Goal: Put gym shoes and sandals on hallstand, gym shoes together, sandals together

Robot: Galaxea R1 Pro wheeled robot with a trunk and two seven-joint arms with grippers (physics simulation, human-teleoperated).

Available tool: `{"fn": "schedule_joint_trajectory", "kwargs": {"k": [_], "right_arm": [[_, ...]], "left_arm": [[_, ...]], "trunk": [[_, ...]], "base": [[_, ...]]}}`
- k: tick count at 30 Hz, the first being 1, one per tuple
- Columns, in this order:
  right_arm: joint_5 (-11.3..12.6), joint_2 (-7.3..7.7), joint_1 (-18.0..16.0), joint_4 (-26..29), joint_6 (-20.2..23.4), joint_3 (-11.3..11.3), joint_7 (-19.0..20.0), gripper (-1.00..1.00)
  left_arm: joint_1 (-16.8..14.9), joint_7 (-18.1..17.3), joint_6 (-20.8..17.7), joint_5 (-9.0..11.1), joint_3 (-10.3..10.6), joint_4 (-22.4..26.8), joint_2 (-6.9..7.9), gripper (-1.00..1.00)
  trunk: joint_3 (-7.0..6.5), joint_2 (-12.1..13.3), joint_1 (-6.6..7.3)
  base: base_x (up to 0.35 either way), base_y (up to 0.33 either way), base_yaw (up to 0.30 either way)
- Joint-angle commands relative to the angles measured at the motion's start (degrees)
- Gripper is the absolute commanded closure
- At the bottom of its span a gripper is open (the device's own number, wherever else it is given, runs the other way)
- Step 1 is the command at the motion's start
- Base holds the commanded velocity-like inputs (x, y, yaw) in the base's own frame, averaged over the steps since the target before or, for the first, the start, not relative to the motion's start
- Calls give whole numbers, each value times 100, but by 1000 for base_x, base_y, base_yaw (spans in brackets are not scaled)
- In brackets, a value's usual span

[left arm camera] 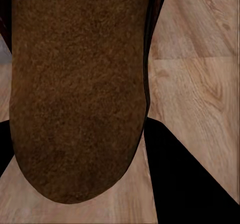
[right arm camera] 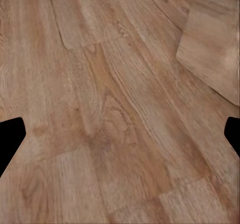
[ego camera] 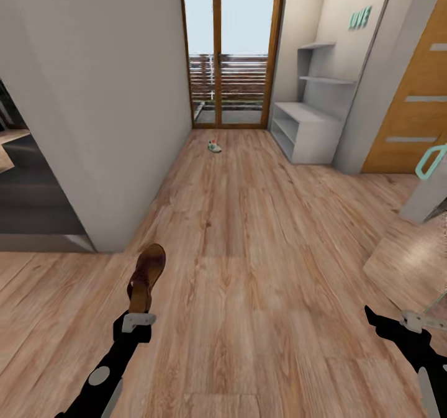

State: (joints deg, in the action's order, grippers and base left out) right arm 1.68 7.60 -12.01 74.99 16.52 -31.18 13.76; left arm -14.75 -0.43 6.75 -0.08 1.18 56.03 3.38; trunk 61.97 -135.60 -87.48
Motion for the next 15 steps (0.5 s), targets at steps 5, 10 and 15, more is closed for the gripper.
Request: {"fn": "schedule_joint_trajectory", "kwargs": {"k": [5, 10, 15], "right_arm": [[17, 2, -3, 7, 43, -17, 29, -100], [17, 0, -3, 7, 42, -14, 28, -100], [11, 3, -3, 3, 40, -18, 23, -100]], "left_arm": [[-1, -1, 11, 32, -5, 1, 14, 100], [-1, -2, 11, 113, -4, -4, 14, 100], [-1, -3, 11, 121, -4, -5, 14, 100]], "trunk": [[-19, -2, -2], [-43, -2, -2], [-67, -2, -2]], "base": [[340, 0, -286], [340, 0, -286], [340, 0, -286]]}}
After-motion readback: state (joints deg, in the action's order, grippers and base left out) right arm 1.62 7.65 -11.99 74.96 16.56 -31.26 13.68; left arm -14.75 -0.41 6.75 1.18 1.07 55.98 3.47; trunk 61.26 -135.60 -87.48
